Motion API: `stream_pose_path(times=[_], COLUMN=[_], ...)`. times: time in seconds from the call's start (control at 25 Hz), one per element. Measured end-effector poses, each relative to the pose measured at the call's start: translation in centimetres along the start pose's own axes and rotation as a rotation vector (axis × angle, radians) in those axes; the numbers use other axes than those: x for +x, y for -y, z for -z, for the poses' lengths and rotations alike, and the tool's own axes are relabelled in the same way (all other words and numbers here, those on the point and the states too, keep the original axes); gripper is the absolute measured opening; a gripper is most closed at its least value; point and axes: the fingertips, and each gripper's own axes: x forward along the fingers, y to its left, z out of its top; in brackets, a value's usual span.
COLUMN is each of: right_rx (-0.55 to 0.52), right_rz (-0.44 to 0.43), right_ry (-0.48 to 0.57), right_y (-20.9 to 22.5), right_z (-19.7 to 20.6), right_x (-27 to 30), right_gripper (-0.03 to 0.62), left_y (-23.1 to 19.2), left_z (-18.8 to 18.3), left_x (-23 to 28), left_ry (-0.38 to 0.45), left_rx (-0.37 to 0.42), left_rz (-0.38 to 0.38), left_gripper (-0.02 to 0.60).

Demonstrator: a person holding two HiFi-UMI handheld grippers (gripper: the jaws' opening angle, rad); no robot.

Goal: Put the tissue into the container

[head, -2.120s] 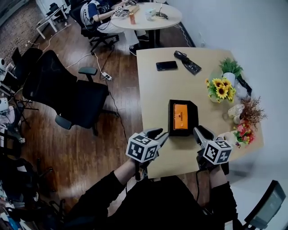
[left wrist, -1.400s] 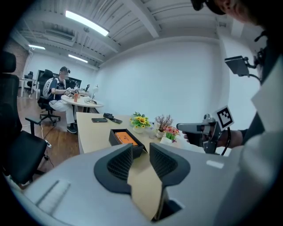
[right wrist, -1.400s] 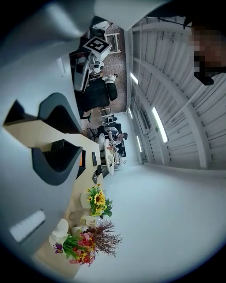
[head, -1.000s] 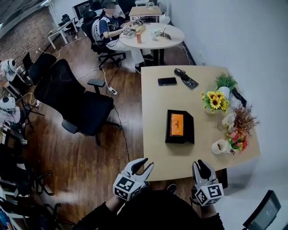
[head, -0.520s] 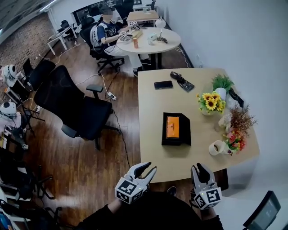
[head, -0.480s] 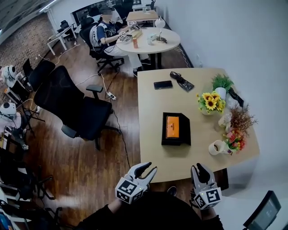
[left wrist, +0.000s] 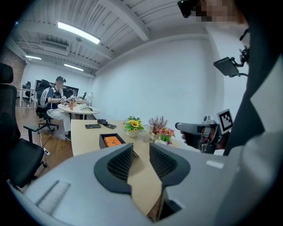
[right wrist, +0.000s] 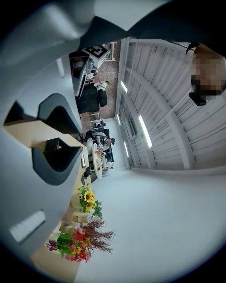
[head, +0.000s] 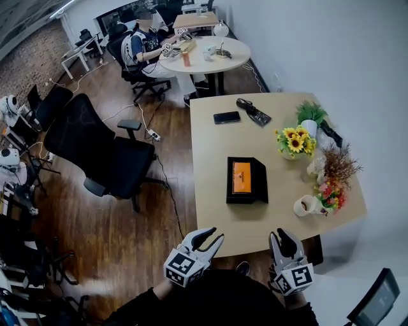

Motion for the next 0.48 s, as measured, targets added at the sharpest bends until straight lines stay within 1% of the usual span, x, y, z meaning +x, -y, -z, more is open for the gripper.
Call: stream_pose_path(times=[0.16, 0.48], right_rx=[-0.008, -0.005], right_rz=[-0.013, -0.006], right_ry=[0.002, 0.003], right_y=[-0.32, -0.32], right_z=[-0.08, 0.00], right_x=[0.20, 0.52], right_gripper=[0.066, 0.066], left_y=[-0.24, -0.51], left_z=[0.02, 0.30], left_x=[0.06, 0.12], left_ry=[-0.002, -0.011], left_rx=[0.002, 0.000], left_rz=[0.001, 0.002], left_gripper=[0.098, 0.098])
